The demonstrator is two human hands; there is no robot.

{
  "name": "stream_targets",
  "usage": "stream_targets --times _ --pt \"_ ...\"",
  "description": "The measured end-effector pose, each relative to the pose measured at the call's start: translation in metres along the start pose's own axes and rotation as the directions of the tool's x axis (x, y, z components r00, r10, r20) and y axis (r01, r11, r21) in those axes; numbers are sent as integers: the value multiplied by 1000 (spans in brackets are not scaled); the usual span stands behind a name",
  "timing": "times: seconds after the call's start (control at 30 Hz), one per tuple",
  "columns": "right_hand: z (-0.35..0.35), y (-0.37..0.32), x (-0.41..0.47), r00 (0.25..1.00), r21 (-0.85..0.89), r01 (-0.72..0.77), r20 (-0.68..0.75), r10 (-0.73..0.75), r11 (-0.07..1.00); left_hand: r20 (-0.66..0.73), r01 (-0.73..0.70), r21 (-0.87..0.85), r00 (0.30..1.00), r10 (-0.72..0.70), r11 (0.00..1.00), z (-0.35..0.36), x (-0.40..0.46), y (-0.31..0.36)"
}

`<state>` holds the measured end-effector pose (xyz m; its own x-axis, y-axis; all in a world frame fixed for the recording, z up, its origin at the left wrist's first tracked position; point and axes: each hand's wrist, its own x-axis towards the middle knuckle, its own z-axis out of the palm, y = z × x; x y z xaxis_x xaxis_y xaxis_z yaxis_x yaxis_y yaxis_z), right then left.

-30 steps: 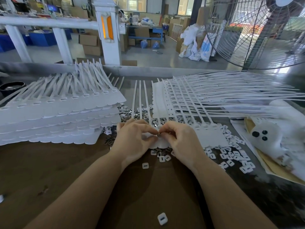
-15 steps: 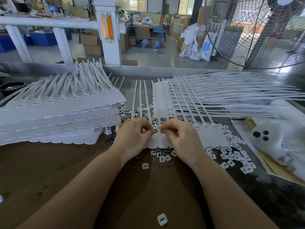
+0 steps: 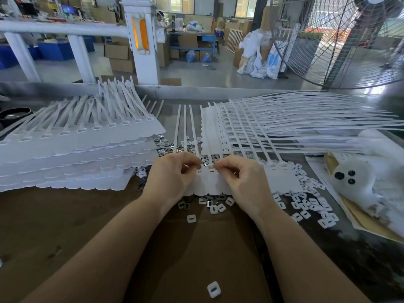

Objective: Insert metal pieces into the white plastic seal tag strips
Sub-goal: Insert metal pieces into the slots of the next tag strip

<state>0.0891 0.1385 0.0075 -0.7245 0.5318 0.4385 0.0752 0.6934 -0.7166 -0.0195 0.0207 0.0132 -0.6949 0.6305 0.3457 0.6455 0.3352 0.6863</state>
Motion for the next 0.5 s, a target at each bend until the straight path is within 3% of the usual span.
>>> stream_targets --times 0.5 --pt "-2 0 2 993 35 -108 -38 110 993 50 102 -128 994 -96 987 -2 3 -3"
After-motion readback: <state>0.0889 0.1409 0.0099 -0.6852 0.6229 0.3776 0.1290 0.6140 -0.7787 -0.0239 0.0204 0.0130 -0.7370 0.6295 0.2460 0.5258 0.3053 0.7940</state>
